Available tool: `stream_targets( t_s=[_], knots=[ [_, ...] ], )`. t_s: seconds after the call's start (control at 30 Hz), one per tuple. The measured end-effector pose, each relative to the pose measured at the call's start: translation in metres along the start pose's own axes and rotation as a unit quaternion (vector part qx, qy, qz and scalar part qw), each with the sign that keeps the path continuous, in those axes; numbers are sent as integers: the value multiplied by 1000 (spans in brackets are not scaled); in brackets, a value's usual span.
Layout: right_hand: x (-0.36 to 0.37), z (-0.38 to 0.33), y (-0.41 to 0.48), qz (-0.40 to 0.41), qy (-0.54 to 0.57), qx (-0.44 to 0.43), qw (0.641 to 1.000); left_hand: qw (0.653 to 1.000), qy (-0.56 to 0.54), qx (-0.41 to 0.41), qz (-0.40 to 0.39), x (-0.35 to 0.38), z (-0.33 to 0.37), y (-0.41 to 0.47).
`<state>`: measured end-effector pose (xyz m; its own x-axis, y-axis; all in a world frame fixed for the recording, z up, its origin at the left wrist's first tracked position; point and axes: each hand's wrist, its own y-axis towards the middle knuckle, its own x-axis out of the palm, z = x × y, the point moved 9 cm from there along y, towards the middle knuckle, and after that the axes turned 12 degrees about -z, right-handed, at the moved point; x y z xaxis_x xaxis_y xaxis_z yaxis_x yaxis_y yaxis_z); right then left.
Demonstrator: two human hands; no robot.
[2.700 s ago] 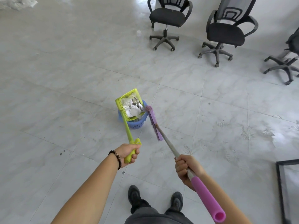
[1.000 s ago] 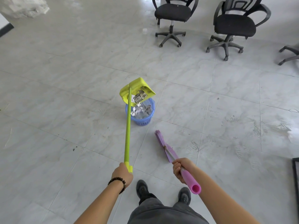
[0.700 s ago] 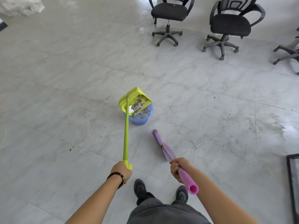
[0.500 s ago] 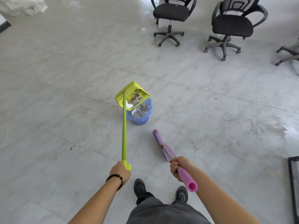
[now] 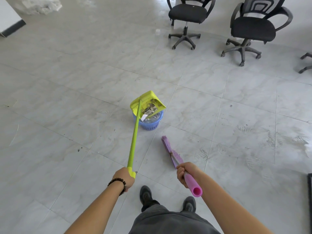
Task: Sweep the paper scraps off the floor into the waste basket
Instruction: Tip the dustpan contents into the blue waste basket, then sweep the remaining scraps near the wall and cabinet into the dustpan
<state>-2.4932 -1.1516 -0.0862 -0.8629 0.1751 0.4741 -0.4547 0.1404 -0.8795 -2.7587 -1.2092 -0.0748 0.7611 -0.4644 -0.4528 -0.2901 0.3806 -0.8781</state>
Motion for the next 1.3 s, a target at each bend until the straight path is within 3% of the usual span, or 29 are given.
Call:
stream_targets(
  t_s=[0.2, 0.3, 0.57, 0.73, 0.83, 1.07, 1.3],
  knots=[
    [-2, -3, 1, -8, -12, -4, 1000, 998, -68, 8, 4, 4, 10, -13],
    [-6, -6, 1, -7, -8, -9, 1000, 987, -157, 43, -15, 2, 24, -24],
    [-1, -17, 7, -36, 37, -39, 998, 934, -325, 146, -4, -26, 78, -62],
    [-5, -27, -4, -56, 102, -66, 991, 877, -419, 235, -30, -38, 120, -70],
    [-6, -35, -21, -57, 149, -112, 981, 863, -418, 275, -70, -55, 146, -67],
    [-17, -24, -52, -55, 294, -217, 929, 866, -343, 314, -184, -70, 199, -60],
    [-48, 47, -94, -77, 430, -314, 843, 879, -203, 300, -311, 30, 238, -73]
  ],
)
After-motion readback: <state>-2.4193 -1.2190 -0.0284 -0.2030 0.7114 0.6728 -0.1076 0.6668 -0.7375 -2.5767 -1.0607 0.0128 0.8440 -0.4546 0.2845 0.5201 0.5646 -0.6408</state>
